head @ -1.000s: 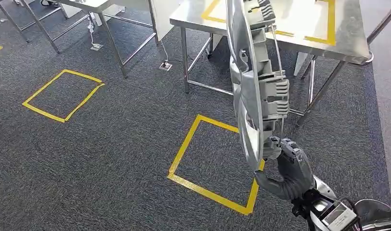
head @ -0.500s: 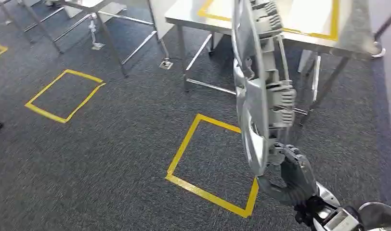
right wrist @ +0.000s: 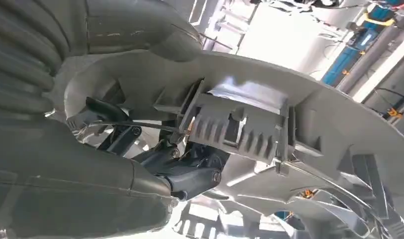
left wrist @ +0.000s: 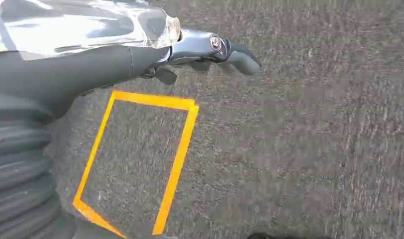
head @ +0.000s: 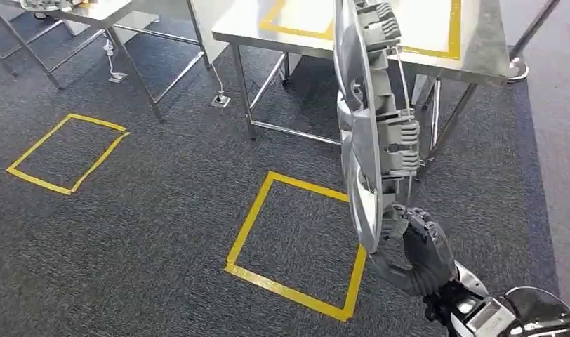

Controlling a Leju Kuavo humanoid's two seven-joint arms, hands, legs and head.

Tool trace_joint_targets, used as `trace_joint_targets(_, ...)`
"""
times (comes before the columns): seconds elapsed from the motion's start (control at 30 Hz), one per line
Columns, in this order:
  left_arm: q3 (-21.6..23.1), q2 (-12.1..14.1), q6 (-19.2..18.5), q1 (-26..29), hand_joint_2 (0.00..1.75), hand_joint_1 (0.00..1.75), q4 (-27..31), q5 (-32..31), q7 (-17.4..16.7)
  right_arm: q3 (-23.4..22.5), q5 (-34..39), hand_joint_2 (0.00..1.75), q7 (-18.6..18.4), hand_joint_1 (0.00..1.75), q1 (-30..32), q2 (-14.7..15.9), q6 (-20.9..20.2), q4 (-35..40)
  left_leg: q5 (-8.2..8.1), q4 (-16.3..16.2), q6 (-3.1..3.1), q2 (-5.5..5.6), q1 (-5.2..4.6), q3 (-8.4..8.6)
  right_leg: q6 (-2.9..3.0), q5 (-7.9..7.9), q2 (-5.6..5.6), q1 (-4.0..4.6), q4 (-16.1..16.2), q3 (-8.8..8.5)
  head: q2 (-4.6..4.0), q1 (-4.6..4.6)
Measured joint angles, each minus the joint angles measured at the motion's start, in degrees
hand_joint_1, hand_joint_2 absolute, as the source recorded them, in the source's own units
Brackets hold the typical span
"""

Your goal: Take the parts from the cabinet and place them on the table.

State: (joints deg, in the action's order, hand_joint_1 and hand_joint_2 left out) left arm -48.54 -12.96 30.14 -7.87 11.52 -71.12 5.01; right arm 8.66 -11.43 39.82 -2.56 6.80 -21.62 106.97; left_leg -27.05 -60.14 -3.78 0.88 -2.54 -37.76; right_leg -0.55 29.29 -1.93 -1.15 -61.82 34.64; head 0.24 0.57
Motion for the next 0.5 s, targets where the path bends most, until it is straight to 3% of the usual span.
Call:
trace_joint_targets(0.03, 0.0, 0.1, 0.0, 0.0, 1.75, 0.0, 0.0, 0.0, -0.1, 0.0, 0.0, 1.75, 0.0, 1.69, 0.0, 0.0, 0.0, 0.0, 0.16, 0.1, -0.03, -0.01, -0.1, 0.29, -0.21, 0.07, -0.06, 0.0, 0.3, -0.34, 0.0, 0.13)
trace_joint_targets(0.07, 0.0, 0.1, 0.0, 0.0, 1.75, 0.0, 0.0, 0.0, -0.1, 0.0, 0.0, 1.75, 0.0, 1.69, 0.0, 0.0, 0.0, 0.1, 0.6, 1.4, 0.1, -0.22, 0.47, 1.69, -0.5, 0.26, -0.09, 0.43, 0.6, -0.91, 0.0, 0.04)
trace_joint_targets(0.1, 0.0, 0.0, 0.0, 0.0, 1.75, 0.0, 0.0, -0.1, -0.1, 0.0, 0.1, 1.75, 0.0, 1.69, 0.0, 0.1, 0.0, 0.1, 1.07, 2.2, 0.65, -0.45, 0.84, 2.57, -0.6, 0.64, 0.59, 0.5, -0.5, -0.76, 0.0, -0.02)
trace_joint_targets(0.13, 0.0, -0.1, 0.0, -0.1, 1.75, 0.0, 0.0, -0.2, -0.1, 0.0, 0.1, 1.75, 0.0, 1.69, -0.3, 0.1, 0.0, 0.1, 1.0, 2.6, 0.45, -0.56, 1.07, 3.11, -0.87, 2.11, 0.93, 0.54, -2.9, 0.29, 0.0, -0.26)
trace_joint_targets(0.2, 0.0, -0.3, 0.0, -0.1, 1.75, 0.0, -0.1, -0.2, -0.1, 0.1, 0.1, 1.75, 0.0, 1.69, -0.4, 0.1, 0.0, 0.1, 0.54, 2.6, 0.41, -0.68, 1.23, 3.51, -1.61, 5.52, 1.1, 0.3, -11.0, 4.71, 0.0, -0.24)
trace_joint_targets(0.23, 0.0, -0.3, 0.0, 0.0, 1.75, 0.0, -0.1, -0.2, -0.1, 0.1, 0.2, 1.75, 0.0, 1.69, -0.4, 0.1, 0.0, 0.1, 0.29, 2.5, 0.41, -0.73, 1.27, 3.65, -1.93, 6.37, 1.13, 0.22, -14.3, 6.81, 0.0, -0.24)
trace_joint_targets(0.27, 0.0, -0.3, 0.0, 0.1, 1.75, 0.0, -0.1, -0.2, -0.2, 0.1, 0.2, 1.75, 0.0, 1.69, -0.4, 0.1, 0.0, 0.1, 0.09, 2.5, 0.49, -0.72, 1.31, 3.88, -2.11, 5.95, 1.2, 0.13, -15.5, 7.91, 0.0, -0.28)
trace_joint_targets(0.3, 0.0, -0.3, 0.0, 0.1, 1.75, 0.0, -0.1, -0.2, -0.2, 0.1, 0.2, 1.75, 0.0, 1.69, -0.4, 0.1, 0.0, 0.1, -0.21, 2.5, 0.63, -0.7, 1.39, 4.26, -2.26, 4.13, 1.3, 0.0, -13.9, 7.59, 0.0, -0.22)
trace_joint_targets(0.33, 0.0, -0.3, 0.0, 0.1, 1.75, 0.0, -0.1, -0.2, -0.3, 0.1, 0.2, 1.75, 0.0, 1.69, -0.4, 0.1, 0.1, 0.1, -0.54, 2.4, 0.81, -0.67, 1.5, 4.65, -2.42, 1.37, 1.4, -0.12, -9.8, 6.01, 0.0, -0.26)
trace_joint_targets(0.37, 0.0, -0.5, -0.1, 0.1, 1.75, 0.0, -0.1, -0.2, -0.3, 0.1, 0.2, 1.75, 0.0, 1.69, -0.4, 0.1, 0.1, 0.1, -0.98, 2.2, 1.1, -0.63, 1.68, 5.05, -2.62, -1.7, 1.61, -0.28, -4.3, 3.58, 0.0, -0.24)
trace_joint_targets(0.4, 0.0, -0.5, -0.1, 0.1, 1.75, 0.0, -0.1, -0.2, -0.3, 0.1, 0.2, 1.75, 0.0, 1.69, -0.4, 0.2, 0.1, 0.1, -1.51, 1.9, 1.52, -0.59, 1.67, 5.26, -2.77, -3.61, 2.09, -0.5, 0.8, 1.44, 0.0, -0.28)
trace_joint_targets(0.43, 0.0, -0.4, -0.1, 0.0, 1.75, 0.0, -0.1, -0.3, -0.3, 0.1, 0.3, 1.75, 0.0, 1.69, -0.5, 0.2, 0.2, 0.0, -1.88, 1.6, 1.96, -0.55, 1.37, 5.13, -2.43, -2.74, 1.91, -0.12, 1.2, 0.96, 0.0, -0.35)
trace_joint_targets(0.47, 0.0, -0.4, -0.1, 0.0, 1.75, 0.0, -0.1, -0.3, -0.3, 0.2, 0.4, 1.75, 0.1, 1.69, -0.5, 0.1, 0.3, 0.0, -2.05, 1.5, 2.11, -0.51, 1.38, 5.09, -1.43, -2.92, 1.52, -0.15, 1.4, 0.76, 0.0, -0.15)
trace_joint_targets(0.5, 0.0, -0.4, -0.1, 0.0, 1.75, 0.0, -0.1, -0.3, -0.3, 0.2, 0.5, 1.75, 0.1, 1.69, -0.4, 0.1, 0.4, 0.0, -2.05, 1.6, 2.16, -0.52, 1.43, 5.17, -1.18, -2.79, 1.52, -0.06, 1.4, 0.75, 0.0, -0.15)
